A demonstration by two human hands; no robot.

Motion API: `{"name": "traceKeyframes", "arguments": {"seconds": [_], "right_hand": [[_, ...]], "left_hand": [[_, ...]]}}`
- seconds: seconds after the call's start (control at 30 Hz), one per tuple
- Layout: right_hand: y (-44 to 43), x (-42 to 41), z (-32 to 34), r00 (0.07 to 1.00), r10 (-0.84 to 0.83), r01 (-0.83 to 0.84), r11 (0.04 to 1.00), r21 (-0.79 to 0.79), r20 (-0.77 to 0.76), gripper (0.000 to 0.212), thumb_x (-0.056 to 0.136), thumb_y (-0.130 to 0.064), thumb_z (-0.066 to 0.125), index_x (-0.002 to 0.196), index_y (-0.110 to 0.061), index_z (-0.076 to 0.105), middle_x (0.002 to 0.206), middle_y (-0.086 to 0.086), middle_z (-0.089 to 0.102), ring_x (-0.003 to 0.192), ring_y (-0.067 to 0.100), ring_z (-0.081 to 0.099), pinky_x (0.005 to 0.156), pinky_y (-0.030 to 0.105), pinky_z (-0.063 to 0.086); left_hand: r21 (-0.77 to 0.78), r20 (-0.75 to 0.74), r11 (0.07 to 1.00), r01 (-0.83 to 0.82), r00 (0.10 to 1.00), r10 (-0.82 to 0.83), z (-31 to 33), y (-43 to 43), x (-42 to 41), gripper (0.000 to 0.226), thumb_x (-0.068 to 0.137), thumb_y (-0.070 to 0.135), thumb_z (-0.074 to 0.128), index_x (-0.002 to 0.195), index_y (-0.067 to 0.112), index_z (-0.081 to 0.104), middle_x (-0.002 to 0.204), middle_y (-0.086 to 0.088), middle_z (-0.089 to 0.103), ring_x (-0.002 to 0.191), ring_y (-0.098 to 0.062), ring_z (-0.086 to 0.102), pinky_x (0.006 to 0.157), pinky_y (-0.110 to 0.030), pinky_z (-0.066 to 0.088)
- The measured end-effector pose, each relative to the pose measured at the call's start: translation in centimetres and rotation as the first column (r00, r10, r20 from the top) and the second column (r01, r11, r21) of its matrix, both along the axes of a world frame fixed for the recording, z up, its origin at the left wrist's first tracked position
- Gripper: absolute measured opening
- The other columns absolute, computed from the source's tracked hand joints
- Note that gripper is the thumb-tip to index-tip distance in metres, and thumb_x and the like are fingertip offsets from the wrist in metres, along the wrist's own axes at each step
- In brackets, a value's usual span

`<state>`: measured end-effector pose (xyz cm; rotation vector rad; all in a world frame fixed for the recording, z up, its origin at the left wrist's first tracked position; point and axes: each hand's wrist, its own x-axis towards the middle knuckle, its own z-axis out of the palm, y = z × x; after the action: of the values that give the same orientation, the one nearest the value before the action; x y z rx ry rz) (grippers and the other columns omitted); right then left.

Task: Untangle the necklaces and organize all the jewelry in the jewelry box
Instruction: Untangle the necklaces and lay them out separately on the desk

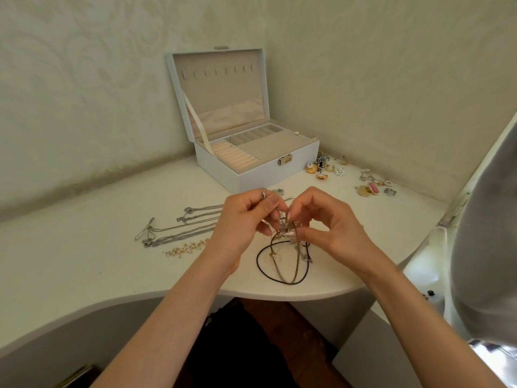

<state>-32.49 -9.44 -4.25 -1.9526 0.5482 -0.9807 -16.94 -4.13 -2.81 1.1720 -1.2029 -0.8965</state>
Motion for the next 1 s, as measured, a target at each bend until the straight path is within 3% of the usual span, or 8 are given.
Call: {"name": "traceKeyframes", "arguments": {"seconds": [0.17, 0.33, 0.43, 0.53, 0.63, 0.73, 0.9, 1.0], "right_hand": [[0.1, -0.2, 0.3, 0.998, 0.014, -0.017, 0.999, 0.039, 0.065, 0.020, 0.068, 0.002, 0.069, 0.073, -0.016, 0.061, 0.076, 0.003, 0.061, 0.071, 0.015, 0.057, 0.069, 0.026, 0.049], [-0.4, -0.8, 0.1, 0.978, -0.068, 0.036, 0.987, 0.159, 0.198, 0.024, 0.069, 0.020, 0.066, 0.069, -0.003, 0.058, 0.071, 0.004, 0.066, 0.068, 0.018, 0.062, 0.065, 0.025, 0.053], [-1.0, -1.5, 0.0, 0.984, -0.140, 0.126, 0.984, 0.122, 0.113, 0.023, 0.071, 0.015, 0.068, 0.067, -0.006, 0.061, 0.072, 0.001, 0.067, 0.071, 0.018, 0.062, 0.067, 0.027, 0.052], [-1.0, -2.0, 0.1, 0.979, -0.171, 0.166, 0.985, -0.051, -0.113, 0.028, 0.079, 0.008, 0.063, 0.071, -0.019, 0.067, 0.080, -0.003, 0.067, 0.078, 0.015, 0.062, 0.072, 0.024, 0.046], [-0.1, -1.7, 0.5, 0.983, -0.168, 0.166, 0.985, -0.034, -0.071, 0.010, 0.080, -0.017, 0.058, 0.082, -0.021, 0.067, 0.084, -0.007, 0.067, 0.080, 0.016, 0.060, 0.072, 0.028, 0.045], [0.4, -1.0, 1.0, 0.982, -0.151, 0.151, 0.988, -0.007, -0.111, 0.029, 0.069, -0.044, 0.074, 0.091, -0.027, 0.064, 0.085, -0.010, 0.064, 0.073, 0.008, 0.055, 0.065, 0.022, 0.042], [0.4, -0.2, 1.0, 0.976, -0.196, 0.200, 0.979, 0.040, -0.095, 0.015, 0.073, -0.010, 0.078, 0.074, -0.018, 0.065, 0.067, -0.007, 0.063, 0.061, 0.004, 0.051, 0.061, 0.022, 0.042], [0.3, -0.4, 1.2, 0.983, -0.185, 0.183, 0.968, 0.173, -0.006, 0.016, 0.074, -0.001, 0.074, 0.071, -0.010, 0.062, 0.061, -0.001, 0.064, 0.059, 0.011, 0.057, 0.058, 0.022, 0.048]], "left_hand": [[0.009, -0.044, 0.997, -0.080, 0.996, 0.080, -0.1, -0.3, -0.1, 0.025, 0.093, 0.010, 0.052, 0.071, 0.009, 0.065, 0.059, 0.003, 0.056, 0.052, -0.004, 0.055, 0.048, -0.015, 0.046], [0.029, -0.128, 0.995, -0.094, 0.987, 0.097, -0.1, -0.2, 0.4, 0.025, 0.094, 0.010, 0.049, 0.074, 0.006, 0.062, 0.051, 0.010, 0.054, 0.054, -0.005, 0.062, 0.050, -0.016, 0.051], [0.044, -0.184, 0.996, -0.078, 0.979, 0.085, 0.1, -0.1, 0.3, 0.024, 0.094, 0.012, 0.050, 0.074, 0.004, 0.062, 0.052, 0.009, 0.055, 0.054, -0.006, 0.062, 0.049, -0.017, 0.051], [0.068, -0.223, 0.994, -0.083, 0.970, 0.096, 0.2, -0.2, 0.0, 0.023, 0.092, 0.013, 0.053, 0.074, 0.004, 0.063, 0.052, 0.008, 0.056, 0.052, -0.006, 0.061, 0.050, -0.017, 0.052], [0.093, -0.255, 0.992, -0.087, 0.961, 0.108, 0.4, -0.4, -0.3, 0.023, 0.091, 0.014, 0.054, 0.072, 0.005, 0.065, 0.053, 0.007, 0.056, 0.051, -0.007, 0.062, 0.050, -0.016, 0.052], [0.110, -0.266, 0.989, -0.103, 0.955, 0.129, 0.5, -0.4, -0.6, 0.024, 0.090, 0.015, 0.055, 0.070, 0.007, 0.066, 0.055, 0.004, 0.057, 0.053, -0.009, 0.063, 0.051, -0.017, 0.052], [0.092, -0.238, 0.988, -0.122, 0.961, 0.140, 0.8, -0.4, -0.7, 0.022, 0.091, 0.015, 0.056, 0.075, 0.006, 0.066, 0.053, 0.010, 0.060, 0.055, -0.008, 0.063, 0.053, -0.017, 0.054], [0.012, -0.048, 0.989, -0.145, 0.988, 0.145, 0.6, -0.2, -0.5, 0.018, 0.091, 0.013, 0.057, 0.079, 0.008, 0.069, 0.057, 0.008, 0.064, 0.059, -0.005, 0.064, 0.053, -0.018, 0.053]]}}
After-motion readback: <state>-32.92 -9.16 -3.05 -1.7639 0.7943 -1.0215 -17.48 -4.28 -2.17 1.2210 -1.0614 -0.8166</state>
